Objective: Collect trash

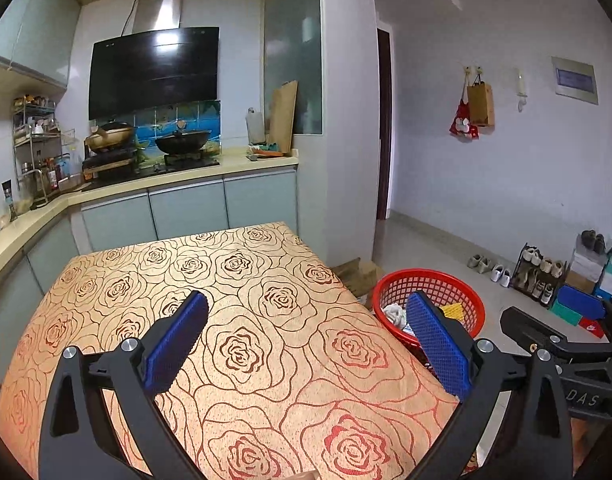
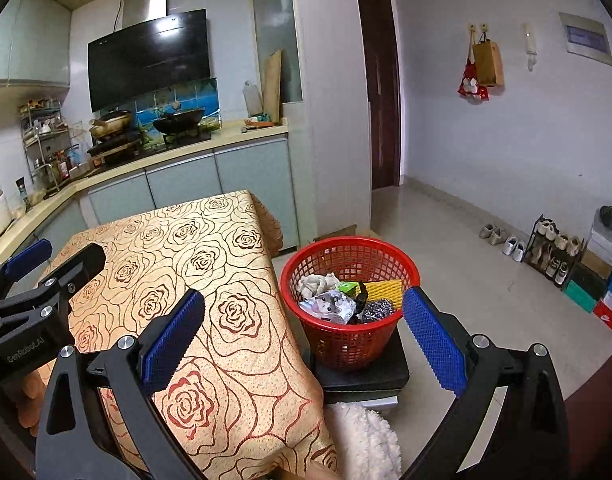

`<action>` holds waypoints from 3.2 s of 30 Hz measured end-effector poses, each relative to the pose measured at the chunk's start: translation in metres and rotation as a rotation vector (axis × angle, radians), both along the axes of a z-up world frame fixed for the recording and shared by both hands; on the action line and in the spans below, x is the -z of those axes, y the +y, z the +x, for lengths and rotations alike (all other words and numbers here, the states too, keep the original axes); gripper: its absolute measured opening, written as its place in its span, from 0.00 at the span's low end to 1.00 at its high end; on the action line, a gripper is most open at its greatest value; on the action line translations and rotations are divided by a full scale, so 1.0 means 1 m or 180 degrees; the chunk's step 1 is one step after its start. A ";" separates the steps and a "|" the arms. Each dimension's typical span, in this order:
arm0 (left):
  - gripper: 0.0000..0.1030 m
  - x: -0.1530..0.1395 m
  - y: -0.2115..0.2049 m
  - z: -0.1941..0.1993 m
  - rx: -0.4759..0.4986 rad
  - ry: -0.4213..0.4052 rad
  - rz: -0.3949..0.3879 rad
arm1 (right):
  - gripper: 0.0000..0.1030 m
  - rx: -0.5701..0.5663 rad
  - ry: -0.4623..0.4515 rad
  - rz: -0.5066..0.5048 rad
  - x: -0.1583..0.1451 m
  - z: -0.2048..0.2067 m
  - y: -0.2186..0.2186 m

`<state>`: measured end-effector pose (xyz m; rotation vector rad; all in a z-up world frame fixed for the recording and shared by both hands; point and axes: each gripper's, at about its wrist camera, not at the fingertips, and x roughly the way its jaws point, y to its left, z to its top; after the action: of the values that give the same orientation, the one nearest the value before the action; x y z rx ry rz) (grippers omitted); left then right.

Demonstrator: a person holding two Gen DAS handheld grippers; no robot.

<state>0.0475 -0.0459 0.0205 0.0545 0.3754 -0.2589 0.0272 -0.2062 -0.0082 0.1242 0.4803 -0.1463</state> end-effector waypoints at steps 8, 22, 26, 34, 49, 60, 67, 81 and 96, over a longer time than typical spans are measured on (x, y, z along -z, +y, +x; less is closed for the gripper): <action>0.93 0.003 0.000 -0.004 0.0014 0.0025 -0.0008 | 0.94 0.0013 0.0011 0.0051 0.001 -0.003 -0.001; 0.93 0.007 -0.002 0.002 0.0064 0.0094 -0.0026 | 0.94 0.0118 0.0033 0.0064 0.003 -0.008 -0.005; 0.93 0.008 -0.003 0.001 0.0078 0.0078 0.0011 | 0.94 0.0118 0.0016 0.0071 0.002 -0.010 -0.003; 0.93 0.009 -0.004 -0.002 0.0062 0.0085 0.0011 | 0.94 0.0097 0.0034 0.0080 0.003 -0.008 -0.001; 0.93 0.007 -0.003 -0.005 0.0061 0.0067 0.0005 | 0.94 0.0097 0.0029 0.0079 0.003 -0.008 -0.001; 0.93 0.004 -0.003 -0.006 0.0064 0.0066 -0.0001 | 0.94 0.0097 0.0030 0.0080 0.003 -0.008 -0.001; 0.93 0.003 -0.003 -0.006 0.0062 0.0060 0.0002 | 0.94 0.0097 0.0033 0.0076 0.003 -0.008 -0.001; 0.93 0.004 -0.001 -0.006 0.0091 0.0091 -0.0029 | 0.94 0.0096 0.0048 0.0082 0.004 -0.008 -0.001; 0.93 0.007 -0.002 -0.005 0.0105 0.0076 -0.0004 | 0.94 0.0100 0.0059 0.0094 0.008 -0.009 -0.001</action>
<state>0.0420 -0.0475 0.0131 0.0565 0.3984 -0.2926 0.0182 -0.2073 -0.0161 0.1594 0.4993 -0.1713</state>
